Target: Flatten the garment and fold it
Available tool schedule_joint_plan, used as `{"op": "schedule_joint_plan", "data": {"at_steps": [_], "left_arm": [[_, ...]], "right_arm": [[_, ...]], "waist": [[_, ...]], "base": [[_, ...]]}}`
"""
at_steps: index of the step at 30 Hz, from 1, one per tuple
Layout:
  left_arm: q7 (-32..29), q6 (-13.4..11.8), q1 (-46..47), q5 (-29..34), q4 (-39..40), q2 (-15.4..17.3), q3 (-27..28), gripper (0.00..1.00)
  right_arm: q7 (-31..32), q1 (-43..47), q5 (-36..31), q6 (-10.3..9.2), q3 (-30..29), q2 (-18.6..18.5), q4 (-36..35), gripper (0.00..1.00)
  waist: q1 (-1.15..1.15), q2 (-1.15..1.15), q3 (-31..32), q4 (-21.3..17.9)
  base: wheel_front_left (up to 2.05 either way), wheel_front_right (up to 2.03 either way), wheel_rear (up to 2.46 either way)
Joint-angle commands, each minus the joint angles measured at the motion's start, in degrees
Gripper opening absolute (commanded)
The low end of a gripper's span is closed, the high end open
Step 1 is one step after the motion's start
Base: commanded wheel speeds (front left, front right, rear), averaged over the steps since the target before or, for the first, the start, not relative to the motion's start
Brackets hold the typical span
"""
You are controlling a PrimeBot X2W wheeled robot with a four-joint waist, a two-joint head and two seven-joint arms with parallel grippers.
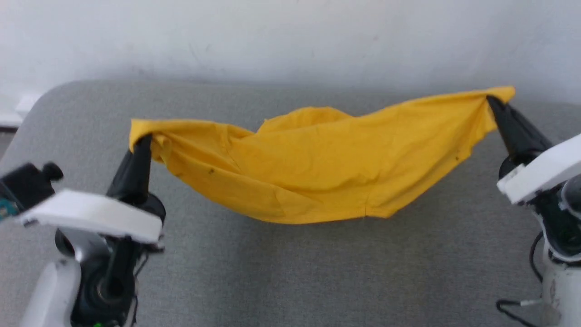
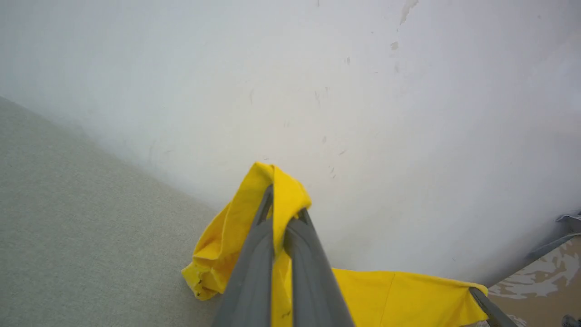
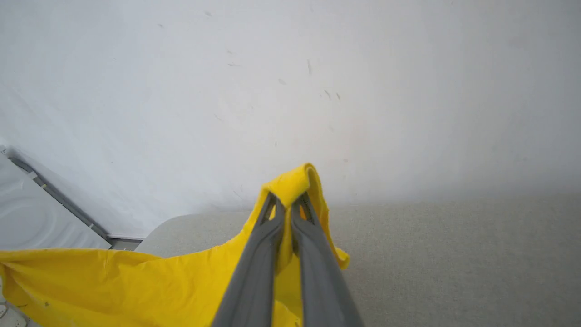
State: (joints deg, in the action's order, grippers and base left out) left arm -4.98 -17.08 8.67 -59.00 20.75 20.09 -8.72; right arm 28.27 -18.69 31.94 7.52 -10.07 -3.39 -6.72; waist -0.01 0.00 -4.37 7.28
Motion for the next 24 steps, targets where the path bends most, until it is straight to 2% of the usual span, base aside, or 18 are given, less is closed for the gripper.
{"op": "schedule_joint_plan", "data": {"at_steps": [1,4,9,19,24], "left_arm": [[-1.1,-0.9,3.1,-0.1,0.2,0.6,0.4,0.00],[-3.8,-2.5,8.7,1.5,-1.2,2.4,-0.5,0.00],[-9.6,-2.6,18.3,3.5,-6.0,4.6,-4.6,0.00],[-17.5,-3.0,36.4,4.2,-18.3,4.3,-7.9,0.00],[-19.5,-3.5,41.6,5.7,-23.9,4.4,-9.5,0.00]], "right_arm": [[0.5,-2.5,0.5,-0.03,-0.1,0.3,-1.4,0.00],[2.0,-6.4,-0.2,-0.03,0.2,0.4,-2.9,0.00],[4.4,-13.3,-3.0,-0.03,1.5,0.3,-2.7,0.00],[7.5,-25.9,-8.4,-0.03,5.5,-2.0,4.8,0.00],[8.0,-30.6,-10.8,-0.03,7.5,-2.7,10.6,0.00]], "waist": [[0.01,0.00,7.6,-5.2],[0.01,0.00,9.5,-6.6],[0.01,0.00,11.1,-8.7],[0.01,0.00,9.6,-12.1],[0.01,0.00,7.8,-13.6]], "base": [[0.00,0.00,0.00],[0.00,0.00,0.00],[0.00,0.00,0.00],[0.00,0.00,0.00],[0.00,0.00,0.00]]}}
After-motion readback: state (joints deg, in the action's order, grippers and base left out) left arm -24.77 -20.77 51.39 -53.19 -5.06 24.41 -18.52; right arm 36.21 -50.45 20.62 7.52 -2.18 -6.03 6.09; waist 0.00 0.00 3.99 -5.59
